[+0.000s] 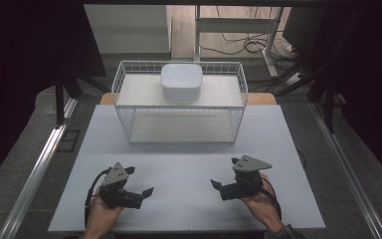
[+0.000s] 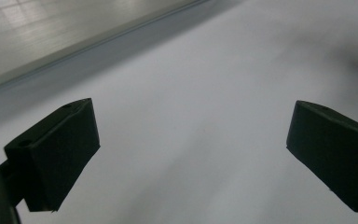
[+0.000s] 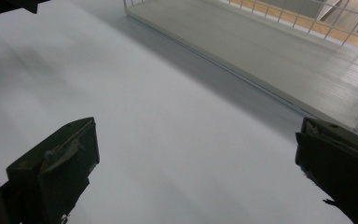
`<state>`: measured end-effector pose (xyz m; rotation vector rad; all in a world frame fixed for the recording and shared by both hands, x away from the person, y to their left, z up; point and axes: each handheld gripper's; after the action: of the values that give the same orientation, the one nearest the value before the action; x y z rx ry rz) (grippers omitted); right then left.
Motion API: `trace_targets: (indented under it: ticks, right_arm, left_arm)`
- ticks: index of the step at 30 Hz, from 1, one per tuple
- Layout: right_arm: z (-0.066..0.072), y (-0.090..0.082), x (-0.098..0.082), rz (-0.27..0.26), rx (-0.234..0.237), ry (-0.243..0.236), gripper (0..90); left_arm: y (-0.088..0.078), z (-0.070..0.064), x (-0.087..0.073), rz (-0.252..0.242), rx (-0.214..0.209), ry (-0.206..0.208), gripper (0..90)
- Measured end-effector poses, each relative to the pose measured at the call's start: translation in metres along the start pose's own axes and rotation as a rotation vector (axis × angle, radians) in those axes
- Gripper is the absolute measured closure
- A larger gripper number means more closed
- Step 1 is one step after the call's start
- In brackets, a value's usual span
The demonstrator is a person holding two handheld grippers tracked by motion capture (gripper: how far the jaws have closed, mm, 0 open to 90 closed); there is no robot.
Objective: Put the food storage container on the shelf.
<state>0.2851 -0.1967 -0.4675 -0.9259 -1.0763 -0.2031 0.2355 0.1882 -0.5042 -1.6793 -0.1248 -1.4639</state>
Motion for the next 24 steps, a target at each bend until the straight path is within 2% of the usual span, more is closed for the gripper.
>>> trace_targets:
  ticks: [9, 15, 19, 24]
  right_arm:
    - [-0.007, -0.002, -0.015, 0.021, -0.026, 0.014, 0.0]
    - [-0.009, -0.003, -0.024, 0.034, -0.043, 0.020, 0.0]
    - [-0.009, -0.003, -0.030, 0.055, -0.047, 0.019, 0.0]
    - [-0.009, -0.001, -0.036, 0.083, -0.055, 0.013, 0.0]
  left_arm:
    - [-0.003, -0.003, -0.012, 0.037, 0.007, 0.002, 2.0]
    - [-0.002, -0.007, -0.019, 0.047, -0.002, -0.013, 2.3]
    - [0.000, -0.009, -0.024, 0.072, -0.006, -0.012, 2.2]
    - [0.000, -0.008, -0.028, 0.078, -0.009, -0.024, 2.2]
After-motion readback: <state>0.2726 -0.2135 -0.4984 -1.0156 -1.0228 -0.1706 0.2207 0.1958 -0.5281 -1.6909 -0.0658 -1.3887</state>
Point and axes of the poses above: each handheld gripper's, and its own axes: y roughly forward along the jaws, x roughly out of its top, z roughly to its left, and after that the axes turned 13 degrees about y, right-handed
